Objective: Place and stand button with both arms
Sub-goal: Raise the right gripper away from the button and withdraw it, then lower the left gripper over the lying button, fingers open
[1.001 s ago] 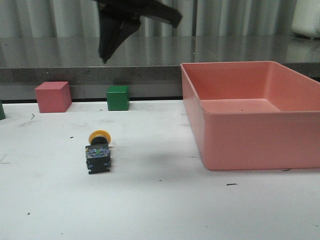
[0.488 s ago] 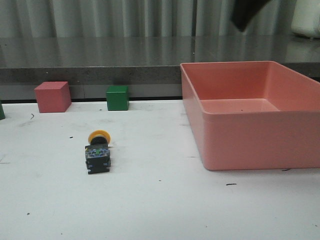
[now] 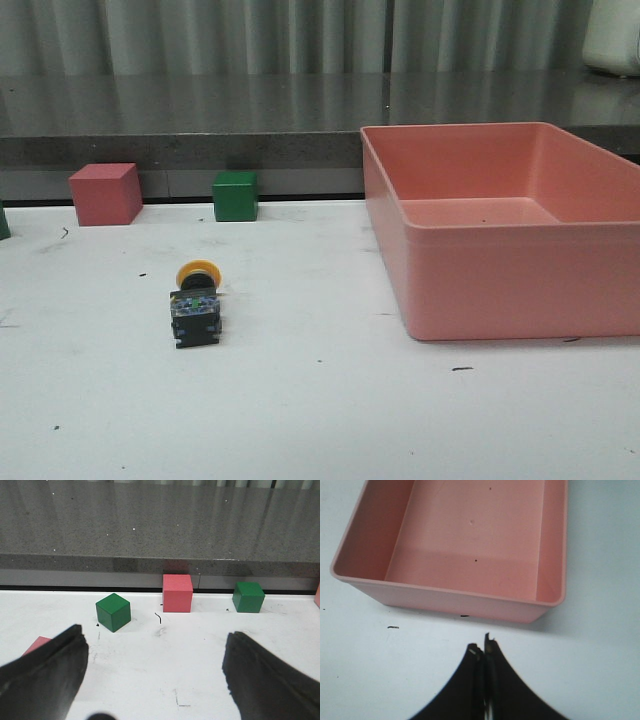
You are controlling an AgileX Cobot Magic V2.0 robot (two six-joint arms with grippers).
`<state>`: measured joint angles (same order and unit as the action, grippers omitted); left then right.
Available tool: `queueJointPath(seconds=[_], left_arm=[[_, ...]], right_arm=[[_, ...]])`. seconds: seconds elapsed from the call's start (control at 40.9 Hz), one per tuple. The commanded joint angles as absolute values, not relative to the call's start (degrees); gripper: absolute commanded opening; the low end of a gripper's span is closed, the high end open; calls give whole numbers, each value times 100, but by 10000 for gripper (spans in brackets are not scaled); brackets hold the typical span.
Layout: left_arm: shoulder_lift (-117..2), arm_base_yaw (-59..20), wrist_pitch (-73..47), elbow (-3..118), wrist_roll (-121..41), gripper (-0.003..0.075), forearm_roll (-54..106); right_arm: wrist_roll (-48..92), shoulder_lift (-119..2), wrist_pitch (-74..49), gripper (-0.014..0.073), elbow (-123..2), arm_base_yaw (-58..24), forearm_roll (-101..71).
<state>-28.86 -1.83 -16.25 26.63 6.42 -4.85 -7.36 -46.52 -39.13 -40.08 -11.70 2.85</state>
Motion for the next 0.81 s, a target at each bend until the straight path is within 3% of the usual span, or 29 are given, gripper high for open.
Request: queueJointPath(seconds=[0.0,0.195,0.44,0.611,0.781], left_arm=[[-2938,-219,-1197,2836,689,529,-497],[-2938,-219,-1027,2836,689,529,-452],[-3057,-233,-865,2836,689,529,-412],[-3879,-586,-891,3190,689,529,-169],[-5306,-1585,-1105,3963,689,529,0]], right_arm=[[-674,-3749,-3212,-69,-3543,-1140,405],[-674,-2250,-2748,-69,-2660,-1140,410],[-674,-1682,-2484,-69,-2456,-1140,406],[-674,-1684,-2497,-69,-2456,-1140,406],[-674,-1684,-2497,-69,-2456,-1140,406]])
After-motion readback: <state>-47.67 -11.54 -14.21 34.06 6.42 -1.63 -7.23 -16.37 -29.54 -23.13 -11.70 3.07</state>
